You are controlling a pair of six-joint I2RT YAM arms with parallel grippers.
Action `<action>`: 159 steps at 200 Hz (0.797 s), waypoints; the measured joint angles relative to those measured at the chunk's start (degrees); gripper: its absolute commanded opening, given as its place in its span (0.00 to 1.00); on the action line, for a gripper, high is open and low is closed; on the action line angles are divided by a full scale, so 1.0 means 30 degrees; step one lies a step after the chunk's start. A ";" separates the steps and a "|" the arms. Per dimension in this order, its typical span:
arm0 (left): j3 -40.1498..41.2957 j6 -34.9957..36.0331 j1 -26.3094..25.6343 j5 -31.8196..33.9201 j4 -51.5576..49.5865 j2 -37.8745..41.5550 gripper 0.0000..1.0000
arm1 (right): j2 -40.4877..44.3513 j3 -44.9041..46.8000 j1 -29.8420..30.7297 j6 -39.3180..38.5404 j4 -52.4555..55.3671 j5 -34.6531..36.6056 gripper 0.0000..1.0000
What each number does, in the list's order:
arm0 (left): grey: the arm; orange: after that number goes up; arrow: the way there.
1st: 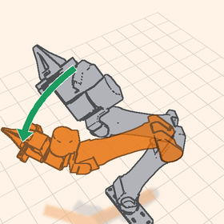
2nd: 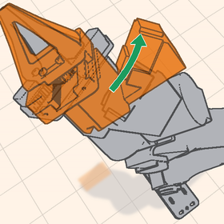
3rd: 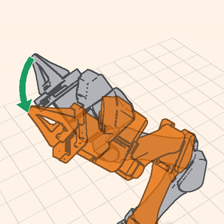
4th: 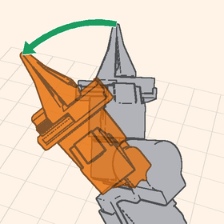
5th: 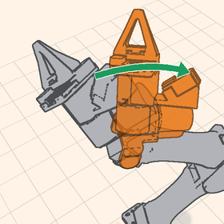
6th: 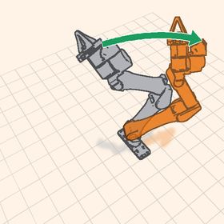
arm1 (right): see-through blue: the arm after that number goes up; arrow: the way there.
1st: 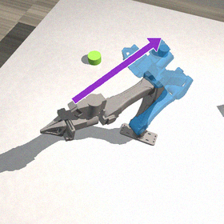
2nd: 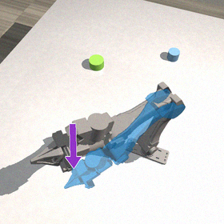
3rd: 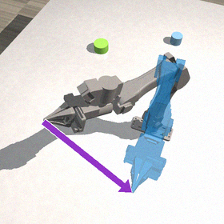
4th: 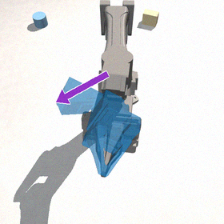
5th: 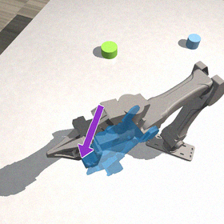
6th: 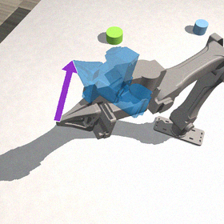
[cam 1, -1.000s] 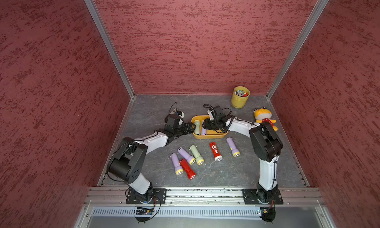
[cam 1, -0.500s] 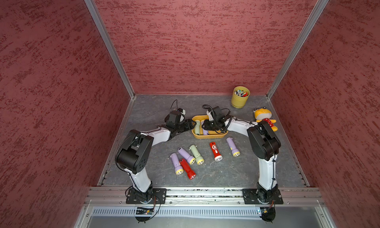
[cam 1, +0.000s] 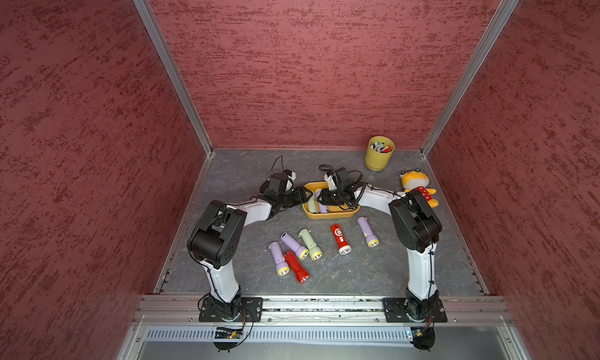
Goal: Put the flashlights into the storage boxes
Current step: Adjust the flashlight in the storage box.
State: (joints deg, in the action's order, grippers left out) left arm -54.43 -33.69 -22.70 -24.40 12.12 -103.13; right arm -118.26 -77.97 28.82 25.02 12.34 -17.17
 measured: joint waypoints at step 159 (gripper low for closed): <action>-0.0969 0.0350 0.0182 0.0153 -0.0335 -0.0459 0.66 | 0.0466 0.1035 0.0029 0.2550 -0.0823 -0.0364 0.43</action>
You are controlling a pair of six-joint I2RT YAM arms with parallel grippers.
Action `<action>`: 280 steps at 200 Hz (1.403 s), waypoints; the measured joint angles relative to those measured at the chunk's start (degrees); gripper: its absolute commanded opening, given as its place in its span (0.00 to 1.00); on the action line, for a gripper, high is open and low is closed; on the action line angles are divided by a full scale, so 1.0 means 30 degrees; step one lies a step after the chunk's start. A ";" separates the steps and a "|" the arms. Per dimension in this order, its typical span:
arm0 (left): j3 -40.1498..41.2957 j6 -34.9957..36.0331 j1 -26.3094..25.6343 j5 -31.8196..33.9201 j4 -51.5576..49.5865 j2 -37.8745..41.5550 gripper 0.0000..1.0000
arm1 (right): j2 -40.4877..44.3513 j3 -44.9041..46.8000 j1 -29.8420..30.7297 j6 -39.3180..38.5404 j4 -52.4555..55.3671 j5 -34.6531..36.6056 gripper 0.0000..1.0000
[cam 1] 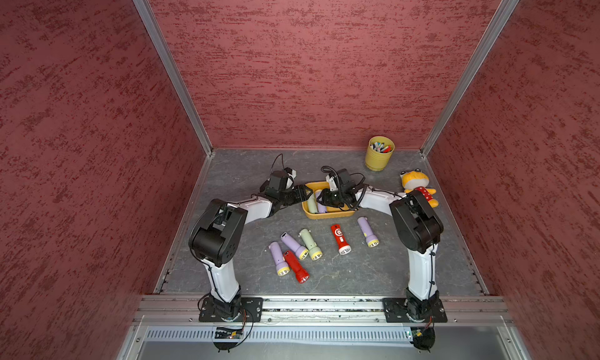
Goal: Put the flashlights into the storage boxes
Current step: Adjust the flashlight in the storage box.
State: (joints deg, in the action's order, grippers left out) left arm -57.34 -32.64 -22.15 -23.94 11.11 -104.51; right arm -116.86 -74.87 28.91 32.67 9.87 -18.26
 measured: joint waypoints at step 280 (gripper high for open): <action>-0.0554 0.0845 0.0350 0.0044 -0.0918 -0.0124 0.68 | 0.0146 0.0189 0.0175 -0.0962 -0.0838 0.0131 0.58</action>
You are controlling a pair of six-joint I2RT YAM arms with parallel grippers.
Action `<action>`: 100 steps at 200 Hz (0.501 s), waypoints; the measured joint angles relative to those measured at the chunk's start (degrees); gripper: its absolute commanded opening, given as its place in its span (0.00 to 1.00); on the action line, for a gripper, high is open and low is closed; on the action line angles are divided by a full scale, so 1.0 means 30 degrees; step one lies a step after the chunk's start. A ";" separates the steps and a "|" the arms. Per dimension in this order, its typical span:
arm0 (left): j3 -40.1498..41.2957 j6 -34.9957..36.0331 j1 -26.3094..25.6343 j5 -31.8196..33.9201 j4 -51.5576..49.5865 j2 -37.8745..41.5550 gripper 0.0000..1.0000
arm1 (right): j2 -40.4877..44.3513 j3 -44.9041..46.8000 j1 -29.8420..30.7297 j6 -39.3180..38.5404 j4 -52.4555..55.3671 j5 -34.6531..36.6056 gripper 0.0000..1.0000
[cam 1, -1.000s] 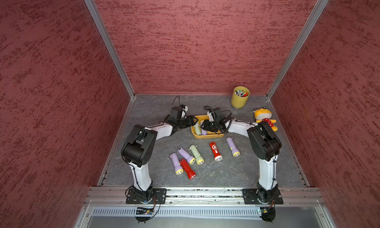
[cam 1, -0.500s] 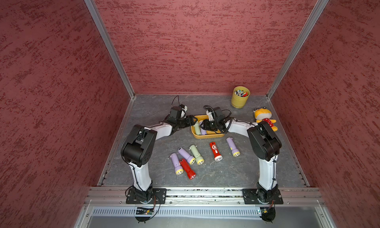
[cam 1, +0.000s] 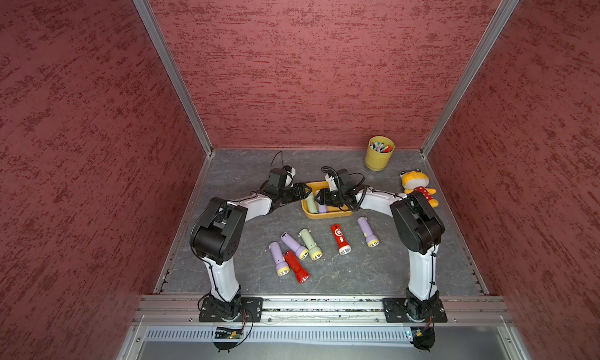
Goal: Put the flashlights into the storage boxes
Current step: Adjust the flashlight in the storage box.
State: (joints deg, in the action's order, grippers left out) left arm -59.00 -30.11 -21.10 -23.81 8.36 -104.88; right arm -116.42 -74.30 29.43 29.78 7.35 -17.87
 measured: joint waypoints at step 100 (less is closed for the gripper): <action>0.0364 0.0576 0.0000 0.1107 -0.0525 0.1319 0.71 | 0.0852 -0.0095 0.0007 -0.0474 0.0612 0.0809 0.65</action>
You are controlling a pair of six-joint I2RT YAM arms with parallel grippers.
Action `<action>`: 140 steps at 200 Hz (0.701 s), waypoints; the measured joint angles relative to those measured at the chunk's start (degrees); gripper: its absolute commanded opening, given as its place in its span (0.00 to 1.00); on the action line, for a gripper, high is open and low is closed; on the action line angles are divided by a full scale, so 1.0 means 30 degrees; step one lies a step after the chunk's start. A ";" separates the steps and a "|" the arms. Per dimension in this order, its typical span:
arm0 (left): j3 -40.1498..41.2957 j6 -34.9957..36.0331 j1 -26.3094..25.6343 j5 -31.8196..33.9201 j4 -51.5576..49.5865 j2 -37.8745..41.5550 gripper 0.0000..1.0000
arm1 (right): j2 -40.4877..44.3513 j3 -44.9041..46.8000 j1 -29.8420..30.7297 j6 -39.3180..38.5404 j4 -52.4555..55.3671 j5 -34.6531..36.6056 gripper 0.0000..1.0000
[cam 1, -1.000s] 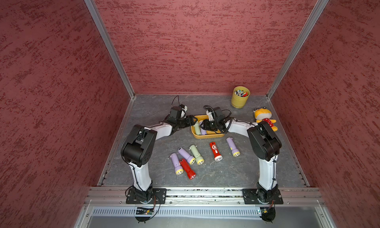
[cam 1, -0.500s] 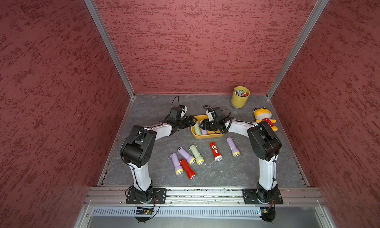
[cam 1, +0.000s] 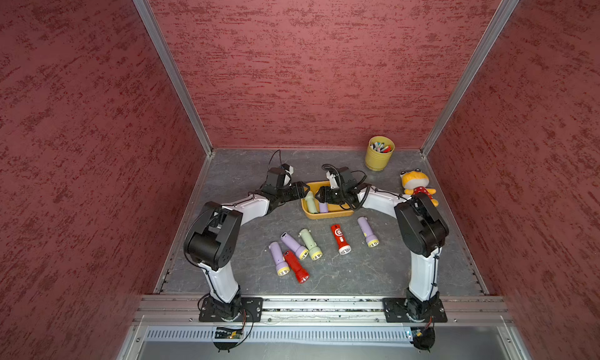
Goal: Put the flashlights into the storage boxes
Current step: Adjust the flashlight in the storage box, then pick up the flashlight from the center of the board.
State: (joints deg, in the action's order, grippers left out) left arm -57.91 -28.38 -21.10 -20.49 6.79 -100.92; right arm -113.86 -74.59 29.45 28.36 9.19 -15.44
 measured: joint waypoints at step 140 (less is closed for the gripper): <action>0.2688 0.2856 -0.0175 0.1049 -0.3738 0.7176 0.74 | 0.6980 0.1129 0.0838 -0.1960 0.4299 0.2747 0.66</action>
State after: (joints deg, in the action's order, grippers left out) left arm -49.84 -19.81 -21.63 -17.34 -4.43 -79.40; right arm -92.92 -71.20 31.97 22.48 22.09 -7.20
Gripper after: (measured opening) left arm 0.731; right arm 0.656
